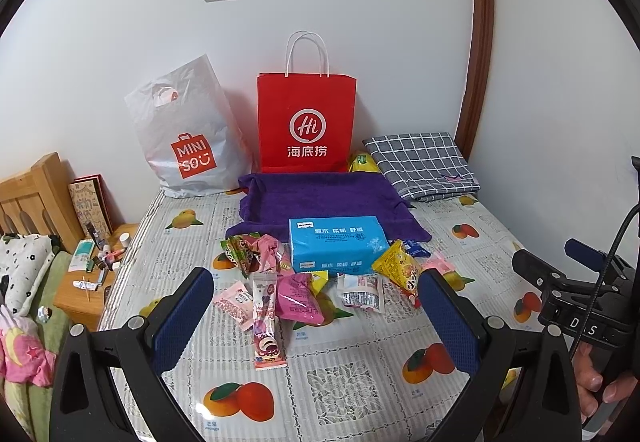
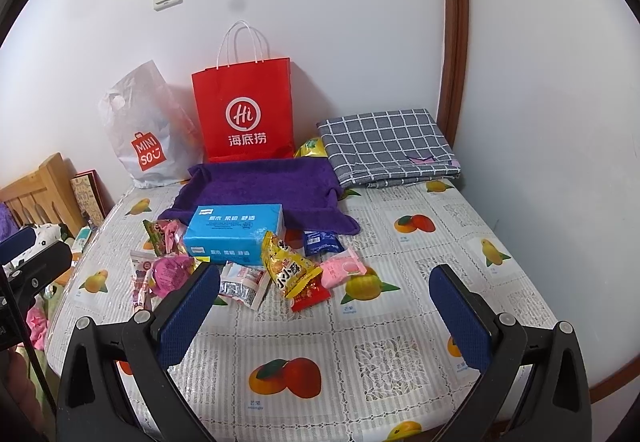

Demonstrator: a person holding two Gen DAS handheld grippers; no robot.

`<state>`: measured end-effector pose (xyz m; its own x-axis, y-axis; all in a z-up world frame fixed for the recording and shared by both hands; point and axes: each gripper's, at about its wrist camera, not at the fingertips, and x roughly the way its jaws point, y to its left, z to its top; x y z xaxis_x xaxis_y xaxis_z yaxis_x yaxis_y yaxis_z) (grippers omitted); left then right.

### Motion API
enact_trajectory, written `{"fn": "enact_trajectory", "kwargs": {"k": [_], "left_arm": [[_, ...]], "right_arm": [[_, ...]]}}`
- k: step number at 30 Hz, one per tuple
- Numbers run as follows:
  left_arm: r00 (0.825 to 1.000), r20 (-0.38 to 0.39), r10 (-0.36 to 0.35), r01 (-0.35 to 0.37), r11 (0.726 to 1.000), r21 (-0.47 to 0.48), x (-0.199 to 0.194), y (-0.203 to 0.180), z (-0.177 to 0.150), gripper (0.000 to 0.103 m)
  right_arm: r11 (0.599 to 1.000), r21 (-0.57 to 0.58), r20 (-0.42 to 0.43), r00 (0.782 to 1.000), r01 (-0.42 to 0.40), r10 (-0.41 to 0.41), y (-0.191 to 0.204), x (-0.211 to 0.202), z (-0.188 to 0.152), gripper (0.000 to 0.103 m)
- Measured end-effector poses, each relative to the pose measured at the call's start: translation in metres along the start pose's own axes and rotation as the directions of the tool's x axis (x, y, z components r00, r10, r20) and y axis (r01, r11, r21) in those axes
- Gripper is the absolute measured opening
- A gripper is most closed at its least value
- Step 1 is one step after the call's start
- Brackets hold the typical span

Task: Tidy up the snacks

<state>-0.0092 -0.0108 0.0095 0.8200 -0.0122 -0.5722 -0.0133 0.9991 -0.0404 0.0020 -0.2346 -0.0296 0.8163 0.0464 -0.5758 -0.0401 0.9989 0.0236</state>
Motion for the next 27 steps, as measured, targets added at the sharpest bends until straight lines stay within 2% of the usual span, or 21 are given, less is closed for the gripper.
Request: {"fn": "enact_trajectory", "kwargs": {"k": [27], "left_arm": [[1.0, 0.01, 0.002, -0.002, 1.0, 0.009, -0.0032, 0.0005, 0.0018, 0.103]], "right_arm": [[1.0, -0.007, 0.003, 1.0, -0.003, 0.003, 0.0034, -0.0002, -0.0017, 0.103]]}}
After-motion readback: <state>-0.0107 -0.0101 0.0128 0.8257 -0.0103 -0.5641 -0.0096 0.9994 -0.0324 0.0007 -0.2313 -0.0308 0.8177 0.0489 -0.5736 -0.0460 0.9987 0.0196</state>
